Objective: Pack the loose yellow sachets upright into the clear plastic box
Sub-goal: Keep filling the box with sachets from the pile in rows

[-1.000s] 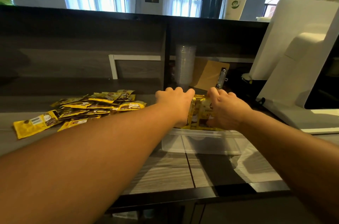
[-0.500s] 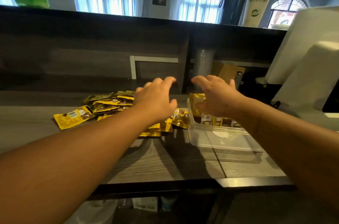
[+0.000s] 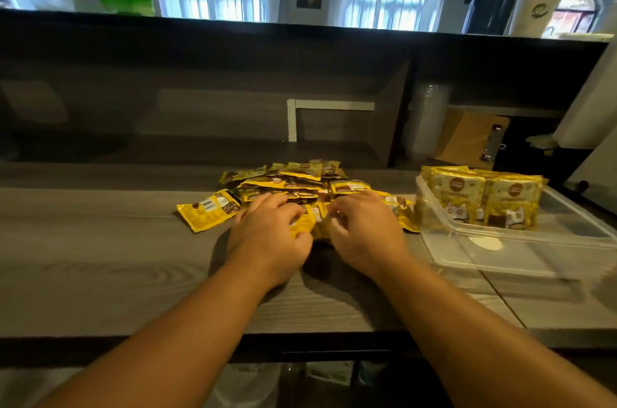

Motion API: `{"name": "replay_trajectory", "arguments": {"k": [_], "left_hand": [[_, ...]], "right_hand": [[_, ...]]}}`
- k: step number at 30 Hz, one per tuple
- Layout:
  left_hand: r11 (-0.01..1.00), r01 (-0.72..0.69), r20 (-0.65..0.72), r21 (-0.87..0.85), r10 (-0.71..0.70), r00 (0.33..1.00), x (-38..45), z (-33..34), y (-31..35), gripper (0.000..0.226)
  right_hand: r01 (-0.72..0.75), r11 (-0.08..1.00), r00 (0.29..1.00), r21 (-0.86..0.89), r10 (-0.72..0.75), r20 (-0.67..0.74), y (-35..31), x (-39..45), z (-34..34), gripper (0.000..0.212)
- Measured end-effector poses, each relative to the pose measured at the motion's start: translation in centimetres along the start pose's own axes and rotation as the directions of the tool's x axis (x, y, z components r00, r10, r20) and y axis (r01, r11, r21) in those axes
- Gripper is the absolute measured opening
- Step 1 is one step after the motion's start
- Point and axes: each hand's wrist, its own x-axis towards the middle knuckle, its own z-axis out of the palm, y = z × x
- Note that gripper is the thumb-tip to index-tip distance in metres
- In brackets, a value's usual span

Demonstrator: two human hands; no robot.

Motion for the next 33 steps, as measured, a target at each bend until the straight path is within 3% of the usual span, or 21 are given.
{"name": "replay_trajectory", "arguments": {"k": [3,6,11,15,18,21,27,30,33], "left_hand": [[0.998,-0.058,0.092,0.014,0.057,0.994,0.2,-0.3,0.3,0.06],[0.998,-0.061,0.121,0.031,0.057,0.991,0.4,0.0,0.2,0.064],[0.998,-0.07,0.055,-0.006,0.07,0.996,0.4,0.3,-0.3,0.055],[0.995,-0.101,0.033,-0.015,0.102,0.994,0.2,0.2,-0.4,0.053],[0.994,-0.111,0.016,-0.012,0.111,0.994,0.2,0.1,-0.1,0.049],[0.993,-0.118,-0.007,-0.006,0.118,0.993,0.0,0.0,0.3,0.043],[0.993,-0.11,-0.036,-0.045,0.108,0.993,-0.4,0.1,0.7,0.046],[0.99,-0.133,-0.036,-0.053,0.131,0.991,-0.8,-0.5,1.2,0.047],[0.983,-0.167,-0.081,-0.082,0.161,0.984,-0.8,-0.5,1.3,0.039]], "right_hand": [[0.074,0.997,0.985,-0.012,-0.071,0.159,0.6,-0.4,-0.7,0.048],[0.005,0.999,0.957,-0.048,0.009,0.29,0.5,-0.4,-0.6,0.062],[0.016,1.0,0.99,-0.007,-0.015,0.143,0.5,-0.2,-0.6,0.046],[-0.076,0.965,0.988,0.25,0.107,-0.112,1.0,-0.2,-0.5,0.028],[-0.074,0.89,0.923,0.449,0.231,-0.306,0.8,-0.1,-0.7,0.022],[-0.115,0.773,0.891,0.624,0.358,-0.279,0.6,-0.1,-1.1,0.025],[-0.101,0.632,0.863,0.768,0.44,-0.248,0.1,-0.1,-1.2,0.036],[-0.088,0.633,0.888,0.769,0.4,-0.228,0.0,-0.2,-2.9,0.037],[0.008,0.685,0.93,0.729,0.262,-0.256,1.5,-0.1,-6.2,0.037]]}}
